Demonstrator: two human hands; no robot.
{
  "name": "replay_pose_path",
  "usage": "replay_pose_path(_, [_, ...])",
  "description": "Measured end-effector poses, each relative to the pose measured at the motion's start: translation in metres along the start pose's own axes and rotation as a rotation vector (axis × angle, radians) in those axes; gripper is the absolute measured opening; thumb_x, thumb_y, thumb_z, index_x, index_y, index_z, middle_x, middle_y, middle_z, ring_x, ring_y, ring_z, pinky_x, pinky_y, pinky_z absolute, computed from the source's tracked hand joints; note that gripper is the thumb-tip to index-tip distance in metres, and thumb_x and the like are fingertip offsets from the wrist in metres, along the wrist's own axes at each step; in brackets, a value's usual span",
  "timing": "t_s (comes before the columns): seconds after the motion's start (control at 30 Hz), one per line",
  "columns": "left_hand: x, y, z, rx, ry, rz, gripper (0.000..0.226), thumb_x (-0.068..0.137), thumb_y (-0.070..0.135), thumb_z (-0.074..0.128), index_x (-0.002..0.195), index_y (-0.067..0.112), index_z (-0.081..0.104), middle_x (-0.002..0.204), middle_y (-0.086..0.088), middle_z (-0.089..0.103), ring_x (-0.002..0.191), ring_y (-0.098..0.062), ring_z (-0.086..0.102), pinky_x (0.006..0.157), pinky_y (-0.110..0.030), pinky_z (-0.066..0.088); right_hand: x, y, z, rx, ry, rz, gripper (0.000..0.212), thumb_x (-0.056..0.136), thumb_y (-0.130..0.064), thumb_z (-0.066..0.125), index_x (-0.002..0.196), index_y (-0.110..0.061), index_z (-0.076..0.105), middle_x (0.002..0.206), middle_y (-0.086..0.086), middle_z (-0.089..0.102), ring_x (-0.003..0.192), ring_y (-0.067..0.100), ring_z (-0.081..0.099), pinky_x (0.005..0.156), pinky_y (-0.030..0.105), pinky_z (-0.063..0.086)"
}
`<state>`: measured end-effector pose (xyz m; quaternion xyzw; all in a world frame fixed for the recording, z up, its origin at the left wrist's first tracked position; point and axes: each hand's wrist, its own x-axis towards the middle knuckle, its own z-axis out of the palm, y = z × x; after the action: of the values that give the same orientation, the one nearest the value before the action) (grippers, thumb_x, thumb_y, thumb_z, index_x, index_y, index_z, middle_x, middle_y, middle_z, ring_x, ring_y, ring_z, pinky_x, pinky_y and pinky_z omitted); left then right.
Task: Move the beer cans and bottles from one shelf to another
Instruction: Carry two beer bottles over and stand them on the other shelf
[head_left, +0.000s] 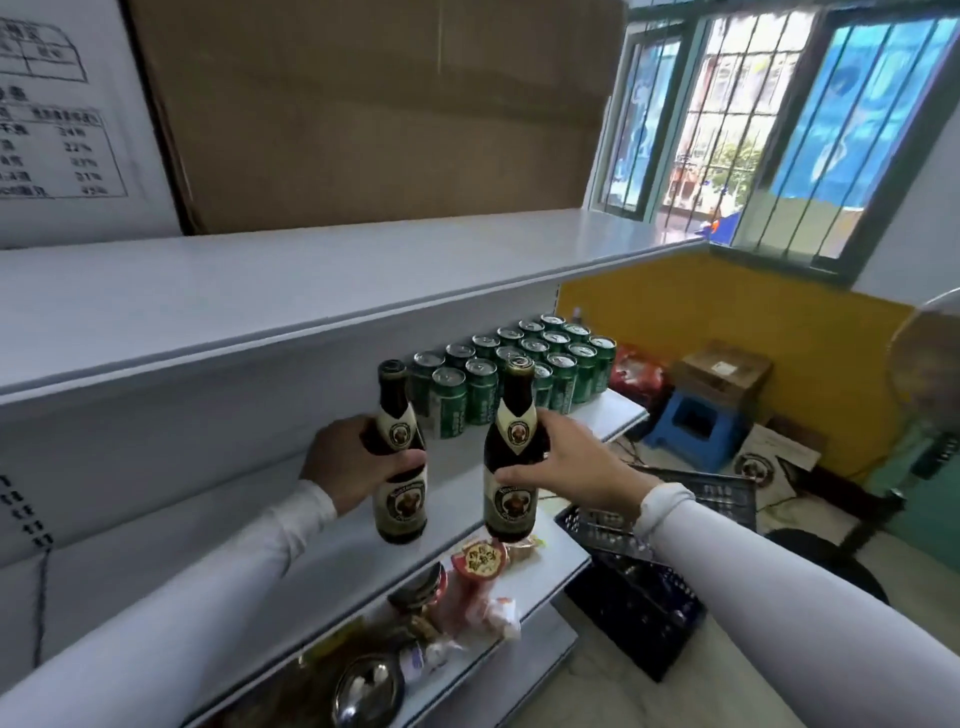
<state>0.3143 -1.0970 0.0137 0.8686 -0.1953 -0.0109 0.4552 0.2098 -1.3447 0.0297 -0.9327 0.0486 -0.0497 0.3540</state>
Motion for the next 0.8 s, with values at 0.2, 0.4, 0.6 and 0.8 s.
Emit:
replay_pose_path(0.2, [0.019,-0.025,-0.012,0.003,0.156,-0.121,0.030,0.056,0.040,0.089,0.075,0.032,0.066,0.083,0.008,0.072,0.082,-0.010,0.067,0.079,-0.027,0.053,0.082,0.008,0.026,0.018,-0.139,-0.106,0.067,0.054,-0.064,0.080,0.109,-0.030,0.062,0.102,-0.012,0.073,0.096,0.006,0.068,0.090,0.039,0.056])
replay_pose_path(0.4, [0.021,-0.033,-0.006,0.051,0.270,-0.222,0.033,0.057,0.042,0.087,0.075,0.031,0.062,0.085,0.007,0.069,0.083,-0.012,0.065,0.077,-0.023,0.048,0.144,0.016,0.043,0.040,-0.242,-0.204,0.062,0.050,-0.063,0.080,0.101,-0.033,0.061,0.096,-0.011,0.072,0.093,0.008,0.068,0.086,0.038,0.056])
replay_pose_path(0.6, [0.031,-0.023,0.012,0.045,0.339,-0.340,0.042,0.062,0.040,0.084,0.096,0.023,0.066,0.094,0.007,0.071,0.089,-0.010,0.065,0.082,-0.024,0.051,0.181,0.018,0.040,0.031,-0.339,-0.352,0.037,0.064,-0.038,0.087,0.086,-0.037,0.057,0.089,-0.010,0.071,0.085,0.004,0.067,0.082,0.034,0.056])
replay_pose_path(0.8, [0.027,-0.016,0.026,0.049,0.424,-0.414,0.055,0.063,0.039,0.085,0.108,0.017,0.060,0.101,0.005,0.067,0.093,-0.012,0.062,0.079,-0.023,0.045,0.194,0.026,0.043,0.067,-0.333,-0.407,0.060,0.048,-0.067,0.073,0.092,-0.026,0.063,0.086,-0.007,0.072,0.083,0.013,0.068,0.078,0.038,0.055])
